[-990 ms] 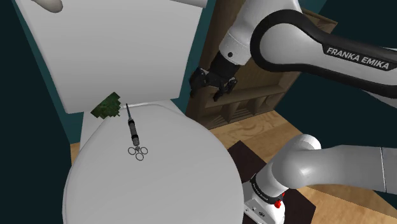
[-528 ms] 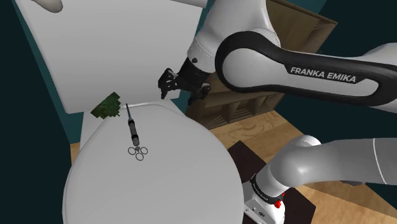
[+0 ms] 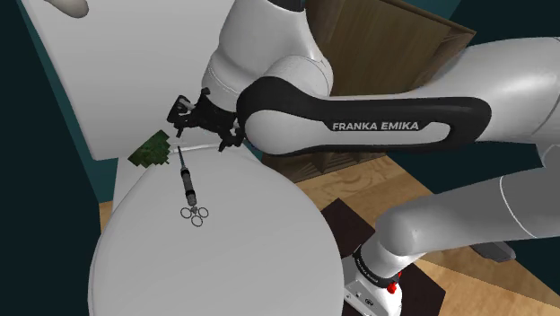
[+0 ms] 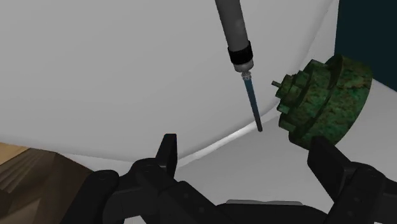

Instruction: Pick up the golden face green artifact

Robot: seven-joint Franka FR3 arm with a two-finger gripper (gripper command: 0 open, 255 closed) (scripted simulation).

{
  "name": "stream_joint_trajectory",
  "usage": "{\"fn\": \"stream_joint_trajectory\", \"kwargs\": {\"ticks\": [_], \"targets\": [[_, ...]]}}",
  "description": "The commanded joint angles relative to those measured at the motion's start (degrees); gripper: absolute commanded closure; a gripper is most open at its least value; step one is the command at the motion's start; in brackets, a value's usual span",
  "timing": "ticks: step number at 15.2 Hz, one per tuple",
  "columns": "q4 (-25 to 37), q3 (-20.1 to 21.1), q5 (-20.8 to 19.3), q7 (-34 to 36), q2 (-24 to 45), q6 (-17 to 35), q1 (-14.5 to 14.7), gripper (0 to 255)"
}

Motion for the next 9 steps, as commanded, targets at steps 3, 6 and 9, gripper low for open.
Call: {"fn": "stream_joint_trajectory", "kwargs": {"ticks": [3, 6, 9], "targets": [[6.8, 14.8, -10.6, 13.4, 7.7, 3.1, -12.2, 0], [13.6, 40.5, -22.5, 25.1, 14.4, 3.1, -35.8, 0], [15.3, 47.4, -17.1, 23.0, 9.6, 4.4, -44.1, 0]]}}
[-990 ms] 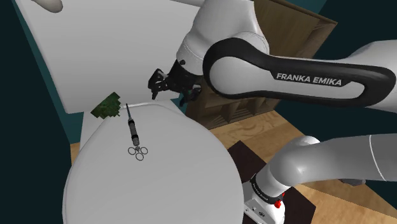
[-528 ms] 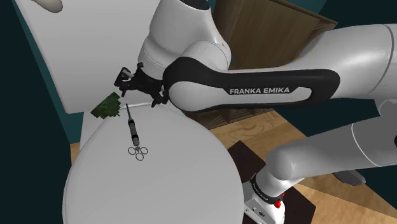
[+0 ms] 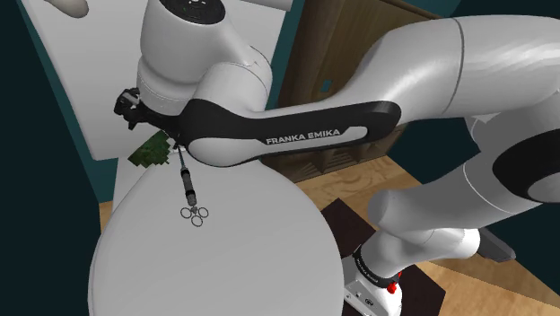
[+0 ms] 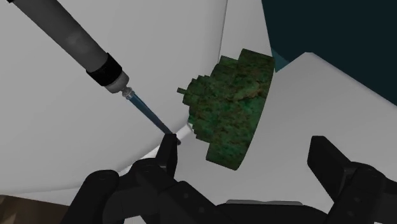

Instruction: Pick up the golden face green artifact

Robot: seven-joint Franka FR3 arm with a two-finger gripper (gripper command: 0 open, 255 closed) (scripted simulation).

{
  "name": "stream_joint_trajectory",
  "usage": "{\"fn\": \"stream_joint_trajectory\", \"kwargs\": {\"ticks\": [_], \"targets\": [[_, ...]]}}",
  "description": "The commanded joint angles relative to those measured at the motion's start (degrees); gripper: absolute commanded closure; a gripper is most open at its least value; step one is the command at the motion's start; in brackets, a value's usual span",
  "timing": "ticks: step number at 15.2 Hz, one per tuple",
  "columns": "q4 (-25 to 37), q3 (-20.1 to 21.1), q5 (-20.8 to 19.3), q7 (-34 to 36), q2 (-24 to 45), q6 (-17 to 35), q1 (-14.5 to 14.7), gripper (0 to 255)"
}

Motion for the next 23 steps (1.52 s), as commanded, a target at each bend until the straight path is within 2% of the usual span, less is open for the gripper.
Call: {"fn": "stream_joint_trajectory", "kwargs": {"ticks": [1, 6, 8, 9, 18, 23], "targets": [[0.0, 2.6, 1.6, -0.4, -1.4, 1.1, -2.9, 0], [-2.7, 5.6, 3.5, -0.8, -3.3, 5.1, -6.0, 0], [-2.7, 5.6, 3.5, -0.8, -3.3, 5.1, -6.0, 0], [-2.7, 5.6, 3.5, -0.8, -3.3, 5.1, -6.0, 255], [-2.7, 5.6, 3.5, -0.8, -3.3, 5.1, -6.0, 255], [-0.3, 2.9, 1.8, -0.5, -1.6, 1.5, -3.2, 255]]}}
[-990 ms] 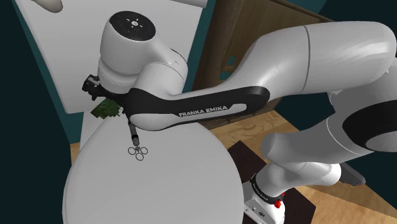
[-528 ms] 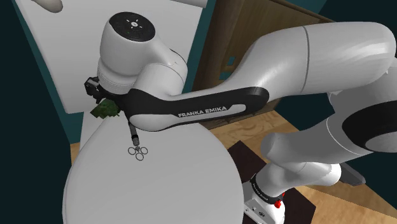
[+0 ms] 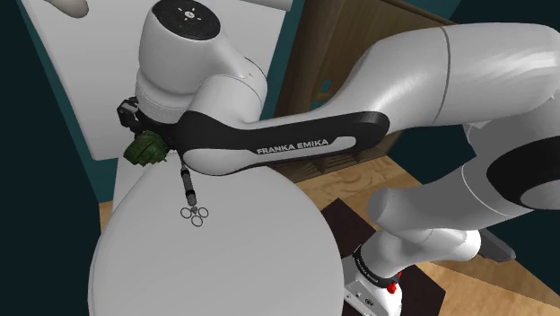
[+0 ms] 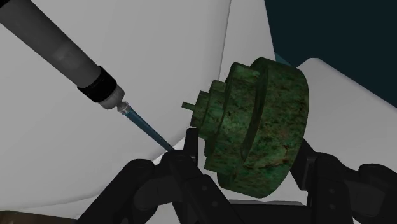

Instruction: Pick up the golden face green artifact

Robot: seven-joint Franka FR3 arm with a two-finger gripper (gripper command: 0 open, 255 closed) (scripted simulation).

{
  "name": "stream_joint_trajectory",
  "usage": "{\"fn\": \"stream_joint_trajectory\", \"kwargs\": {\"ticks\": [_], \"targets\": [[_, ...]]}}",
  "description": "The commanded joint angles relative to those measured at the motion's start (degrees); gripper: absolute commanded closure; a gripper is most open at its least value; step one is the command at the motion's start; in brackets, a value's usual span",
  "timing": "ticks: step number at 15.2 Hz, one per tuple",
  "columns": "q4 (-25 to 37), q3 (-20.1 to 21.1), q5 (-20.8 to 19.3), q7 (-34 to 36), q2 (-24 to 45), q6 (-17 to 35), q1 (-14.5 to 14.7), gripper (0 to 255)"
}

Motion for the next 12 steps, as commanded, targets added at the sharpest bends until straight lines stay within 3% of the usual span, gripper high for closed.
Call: {"fn": "stream_joint_trajectory", "kwargs": {"ticks": [1, 12], "targets": [[1.0, -1.1, -0.7, 0.1, 0.7, -1.4, 1.1, 255], [6.3, -4.9, -2.8, 0.0, 3.2, -8.1, 5.0, 255]]}}
